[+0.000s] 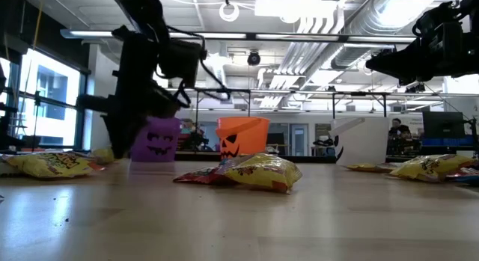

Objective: Sort candy
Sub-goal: Put the yellow candy into the orange bucket

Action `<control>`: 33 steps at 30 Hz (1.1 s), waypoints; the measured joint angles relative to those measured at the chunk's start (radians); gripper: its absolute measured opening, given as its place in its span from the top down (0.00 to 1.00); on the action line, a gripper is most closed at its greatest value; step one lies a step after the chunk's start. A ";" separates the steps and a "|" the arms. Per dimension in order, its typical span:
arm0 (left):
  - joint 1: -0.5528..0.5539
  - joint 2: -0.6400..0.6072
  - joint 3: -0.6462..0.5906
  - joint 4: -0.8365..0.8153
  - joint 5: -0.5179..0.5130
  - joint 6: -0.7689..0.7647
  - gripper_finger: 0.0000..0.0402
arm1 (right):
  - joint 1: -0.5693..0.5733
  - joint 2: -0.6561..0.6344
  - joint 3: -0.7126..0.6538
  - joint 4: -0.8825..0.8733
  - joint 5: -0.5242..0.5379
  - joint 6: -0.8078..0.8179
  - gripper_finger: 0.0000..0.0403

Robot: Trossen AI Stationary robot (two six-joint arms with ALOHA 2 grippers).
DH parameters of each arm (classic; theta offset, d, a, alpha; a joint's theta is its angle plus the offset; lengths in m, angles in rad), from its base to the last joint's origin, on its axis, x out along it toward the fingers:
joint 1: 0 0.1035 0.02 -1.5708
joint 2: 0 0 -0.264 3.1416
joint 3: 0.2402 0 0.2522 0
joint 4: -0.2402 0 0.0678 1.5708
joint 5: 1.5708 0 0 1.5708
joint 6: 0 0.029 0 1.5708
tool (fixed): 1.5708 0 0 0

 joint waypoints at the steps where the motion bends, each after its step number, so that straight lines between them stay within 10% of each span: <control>1: 0.008 -0.019 0.000 -0.003 0.000 -0.008 0.96 | 0.000 0.000 0.000 0.000 0.000 0.000 1.00; 8: 0.064 -0.159 0.051 0.037 0.030 -0.157 0.99 | 0.000 0.000 0.000 0.000 0.000 0.000 1.00; 14: 0.158 -0.223 0.086 0.436 0.148 -0.250 0.99 | 0.000 0.000 0.000 0.000 0.000 0.000 1.00; 22: 0.285 -0.146 0.099 1.005 0.189 -0.292 0.99 | 0.000 0.000 0.000 0.000 0.000 0.000 1.00; 33: 0.390 0.069 0.217 1.124 0.303 -0.236 0.99 | 0.000 0.000 0.000 0.000 0.000 0.000 1.00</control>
